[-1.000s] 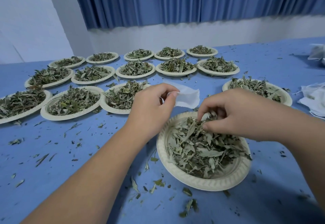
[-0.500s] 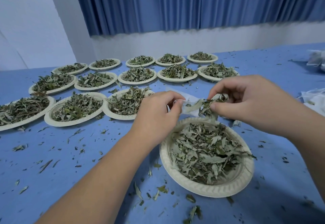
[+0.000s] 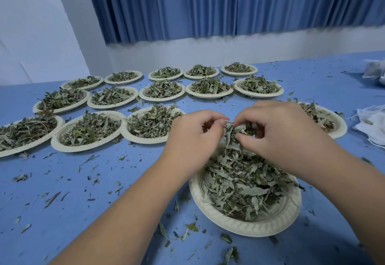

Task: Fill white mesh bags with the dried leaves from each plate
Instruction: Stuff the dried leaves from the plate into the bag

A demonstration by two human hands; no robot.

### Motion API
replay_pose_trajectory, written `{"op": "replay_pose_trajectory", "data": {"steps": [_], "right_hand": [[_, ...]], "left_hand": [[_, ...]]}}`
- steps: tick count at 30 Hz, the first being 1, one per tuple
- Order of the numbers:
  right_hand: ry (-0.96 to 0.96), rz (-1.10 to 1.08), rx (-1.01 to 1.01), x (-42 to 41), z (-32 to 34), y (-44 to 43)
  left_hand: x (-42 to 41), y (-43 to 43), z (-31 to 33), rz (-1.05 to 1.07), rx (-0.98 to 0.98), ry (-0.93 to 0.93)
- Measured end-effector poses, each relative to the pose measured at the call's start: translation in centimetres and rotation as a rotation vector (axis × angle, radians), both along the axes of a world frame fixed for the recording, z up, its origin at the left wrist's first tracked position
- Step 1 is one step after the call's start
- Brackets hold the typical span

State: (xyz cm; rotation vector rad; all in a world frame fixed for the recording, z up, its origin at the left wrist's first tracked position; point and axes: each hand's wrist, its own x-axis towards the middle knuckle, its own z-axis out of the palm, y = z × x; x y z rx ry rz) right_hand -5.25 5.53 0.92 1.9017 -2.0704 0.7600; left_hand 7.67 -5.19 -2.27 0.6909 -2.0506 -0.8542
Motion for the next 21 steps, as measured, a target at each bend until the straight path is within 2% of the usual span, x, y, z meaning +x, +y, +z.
{"op": "replay_pose_trajectory", "data": {"steps": [3, 9, 17, 21], "right_hand": [[0.042, -0.027, 0.022, 0.18, -0.13, -0.08], [-0.036, -0.008, -0.013, 0.13, 0.18, 0.18], [0.055, -0.094, 0.064, 0.68, -0.10, -0.17], [-0.226, -0.031, 0.078, 0.63, 0.57, 0.44]], "left_hand": [[-0.08, 0.28, 0.13, -0.024, 0.054, 0.032], [-0.22, 0.54, 0.32, -0.014, 0.128, 0.085], [-0.41, 0.84, 0.37, -0.039, 0.191, 0.116], [-0.46, 1.00, 0.23, -0.019, 0.193, 0.131]]}}
